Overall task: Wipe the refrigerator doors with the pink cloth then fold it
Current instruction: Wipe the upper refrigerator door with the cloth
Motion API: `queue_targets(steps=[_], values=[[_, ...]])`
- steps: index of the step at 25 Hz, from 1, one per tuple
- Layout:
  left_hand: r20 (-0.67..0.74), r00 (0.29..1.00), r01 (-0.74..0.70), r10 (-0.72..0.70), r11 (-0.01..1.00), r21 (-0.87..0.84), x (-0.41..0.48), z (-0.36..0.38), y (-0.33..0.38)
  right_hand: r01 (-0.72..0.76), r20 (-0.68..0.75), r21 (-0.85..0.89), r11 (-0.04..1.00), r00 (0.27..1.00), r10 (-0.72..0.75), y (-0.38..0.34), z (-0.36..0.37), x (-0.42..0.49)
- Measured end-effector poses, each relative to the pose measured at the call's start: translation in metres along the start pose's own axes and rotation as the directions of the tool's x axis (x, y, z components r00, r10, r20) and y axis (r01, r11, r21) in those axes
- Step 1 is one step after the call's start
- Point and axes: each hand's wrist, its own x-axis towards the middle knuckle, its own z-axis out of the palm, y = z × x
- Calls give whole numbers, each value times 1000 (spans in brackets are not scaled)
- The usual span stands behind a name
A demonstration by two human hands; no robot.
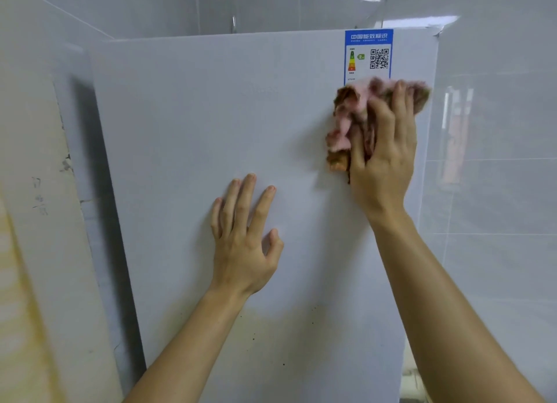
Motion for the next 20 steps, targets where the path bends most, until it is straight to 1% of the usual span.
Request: queue_targets(steps=[2,4,6,9,11,13,15,17,19,20], values=[[-8,1000,-16,16,1000,0,0,-1,-4,154,54,20,988,986,-155,2,-4,-42],[-31,1000,-6,5,1000,-7,-2,-2,-9,268,181,17,963,947,-266,0,-9,-101],[-48,999,17,-16,1000,2,-3,-5,-17,345,269,-42,938,908,-322,-5,-14,-144],[-41,998,40,-39,999,12,-5,-10,-32,420,307,-123,899,878,-368,-5,-11,-143],[-36,998,46,-46,999,-1,-5,-13,-40,409,283,-117,905,887,-365,-13,0,-118],[-34,998,45,-45,999,-17,-5,-14,-43,325,211,-112,939,931,-298,-27,16,-84],[-41,998,45,-46,999,-9,-5,-17,-49,216,92,-140,966,975,-204,-46,36,-42],[-46,998,42,-43,999,-6,-6,-20,-57,141,19,-148,979,990,-140,-70,55,-7],[-41,998,50,-51,999,-21,-6,-25,-68,170,-3,-123,978,985,-172,-95,71,5],[-38,997,60,-61,998,-31,-6,-27,-75,222,8,-91,971,975,-222,-106,78,-4]])
